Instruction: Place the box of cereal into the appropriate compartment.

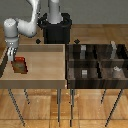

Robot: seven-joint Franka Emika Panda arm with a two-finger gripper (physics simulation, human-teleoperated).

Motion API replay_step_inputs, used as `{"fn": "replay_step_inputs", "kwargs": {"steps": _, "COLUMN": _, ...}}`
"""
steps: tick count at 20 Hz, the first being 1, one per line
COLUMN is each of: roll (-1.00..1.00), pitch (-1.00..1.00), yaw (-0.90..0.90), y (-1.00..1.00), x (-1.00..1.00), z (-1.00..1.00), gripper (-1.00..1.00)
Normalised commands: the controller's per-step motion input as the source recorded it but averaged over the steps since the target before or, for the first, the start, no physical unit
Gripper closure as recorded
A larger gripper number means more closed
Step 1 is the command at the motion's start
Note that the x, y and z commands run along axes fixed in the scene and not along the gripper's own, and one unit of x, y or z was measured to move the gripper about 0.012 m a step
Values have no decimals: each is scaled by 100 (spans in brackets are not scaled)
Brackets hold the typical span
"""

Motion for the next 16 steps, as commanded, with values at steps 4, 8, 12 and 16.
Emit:
{"fn": "replay_step_inputs", "kwargs": {"steps": 4, "roll": 0, "pitch": 0, "yaw": 0, "y": 0, "x": 25, "z": 0, "gripper": -100}}
{"fn": "replay_step_inputs", "kwargs": {"steps": 8, "roll": 0, "pitch": 0, "yaw": 0, "y": 0, "x": 0, "z": 0, "gripper": -100}}
{"fn": "replay_step_inputs", "kwargs": {"steps": 12, "roll": 0, "pitch": 0, "yaw": 0, "y": 0, "x": 0, "z": -75, "gripper": -100}}
{"fn": "replay_step_inputs", "kwargs": {"steps": 16, "roll": 0, "pitch": 0, "yaw": 0, "y": 0, "x": 0, "z": -50, "gripper": 100}}
